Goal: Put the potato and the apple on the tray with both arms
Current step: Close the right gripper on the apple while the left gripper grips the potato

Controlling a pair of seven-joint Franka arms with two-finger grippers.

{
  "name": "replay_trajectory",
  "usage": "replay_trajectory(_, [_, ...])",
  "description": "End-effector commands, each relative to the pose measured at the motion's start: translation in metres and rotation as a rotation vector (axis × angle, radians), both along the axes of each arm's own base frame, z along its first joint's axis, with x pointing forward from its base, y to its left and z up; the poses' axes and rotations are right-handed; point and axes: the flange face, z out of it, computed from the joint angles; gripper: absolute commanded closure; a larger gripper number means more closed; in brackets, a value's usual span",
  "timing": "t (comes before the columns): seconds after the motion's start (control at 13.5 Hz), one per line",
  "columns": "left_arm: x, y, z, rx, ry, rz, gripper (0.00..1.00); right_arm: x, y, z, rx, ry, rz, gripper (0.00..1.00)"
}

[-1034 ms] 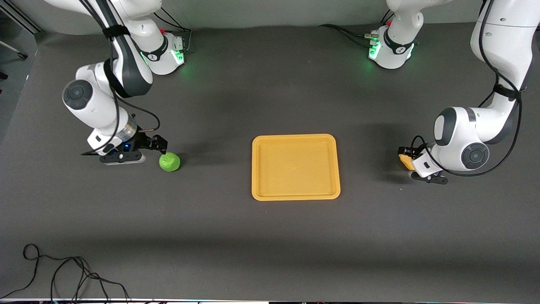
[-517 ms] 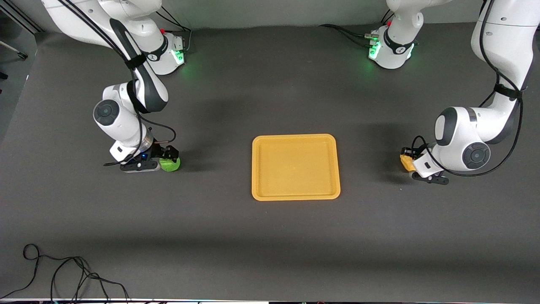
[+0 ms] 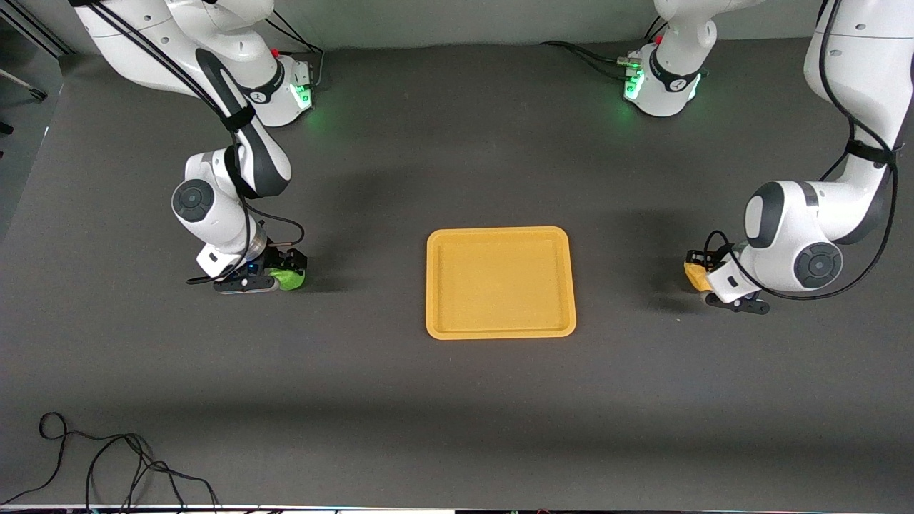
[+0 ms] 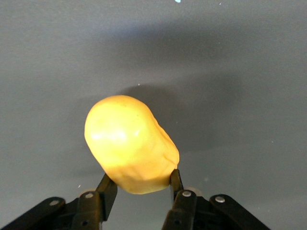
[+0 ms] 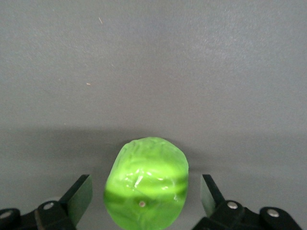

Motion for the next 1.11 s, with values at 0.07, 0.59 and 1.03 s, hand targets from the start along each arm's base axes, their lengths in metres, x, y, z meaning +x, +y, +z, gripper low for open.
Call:
replay_trajectory(0.07, [0.003, 0.001, 0.007, 0.006, 0.001, -0.015, 0.36, -0.002, 0.0, -0.014, -0.002, 0.009, -0.017, 0.0])
replay_trajectory(0.59, [0.007, 0.002, -0.018, 0.006, -0.029, 0.033, 0.29, -0.003, 0.0, -0.015, -0.005, 0.024, -0.016, 0.28])
replay_trajectory(1.03, [0.005, 0.005, -0.026, 0.032, -0.021, -0.003, 0.52, 0.006, 0.001, 0.013, 0.005, -0.018, -0.002, 0.41])
